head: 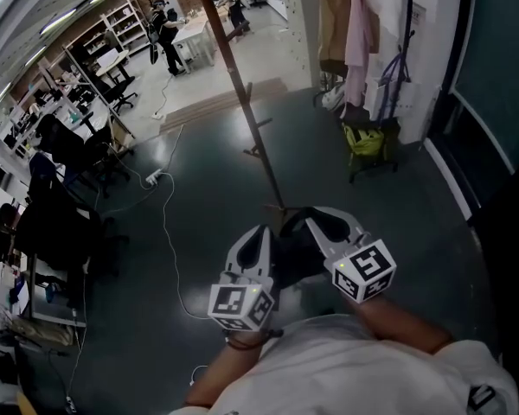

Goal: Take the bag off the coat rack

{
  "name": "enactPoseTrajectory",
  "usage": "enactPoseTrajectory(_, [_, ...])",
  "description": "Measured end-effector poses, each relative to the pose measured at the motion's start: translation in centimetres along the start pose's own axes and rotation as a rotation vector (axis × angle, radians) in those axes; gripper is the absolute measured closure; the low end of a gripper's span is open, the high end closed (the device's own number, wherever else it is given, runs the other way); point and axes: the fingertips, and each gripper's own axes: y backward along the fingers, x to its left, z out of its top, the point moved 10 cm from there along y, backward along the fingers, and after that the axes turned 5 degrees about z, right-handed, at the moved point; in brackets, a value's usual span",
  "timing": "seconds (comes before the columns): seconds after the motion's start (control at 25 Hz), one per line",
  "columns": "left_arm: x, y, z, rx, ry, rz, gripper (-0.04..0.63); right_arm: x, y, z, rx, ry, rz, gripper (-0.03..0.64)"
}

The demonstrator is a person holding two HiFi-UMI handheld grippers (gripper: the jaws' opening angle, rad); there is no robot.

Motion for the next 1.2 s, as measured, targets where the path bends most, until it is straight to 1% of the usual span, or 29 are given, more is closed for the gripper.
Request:
enactPoseTrajectory(0.36, [2.5, 6.0, 1.2, 0.010, 0.000, -0.020, 0.589, 5.8, 0.5, -0.4, 0.001, -0.009, -0.058, 0.589])
enactPoseTrajectory(0.64, [4.6, 10.2, 0.3, 0.015, 0.002, -0.022, 0.589, 10.2, 0.8, -2.0, 0.002, -0.001, -0.074, 0.589])
enactPoseTrajectory(0.92, [5.3, 13.7, 0.2, 0.013, -0.005, -0.037, 0.589, 14.1, 1.5, -3.1, 0.011, 0.003, -0.090, 0.591])
enactPoseTrajectory(1.2, [5.7, 16.4, -0.3, -0.008, -0.024, -0.036, 0.589, 17.0, 1.9, -4.2, 0.026, 0.001, -0.099, 0.591])
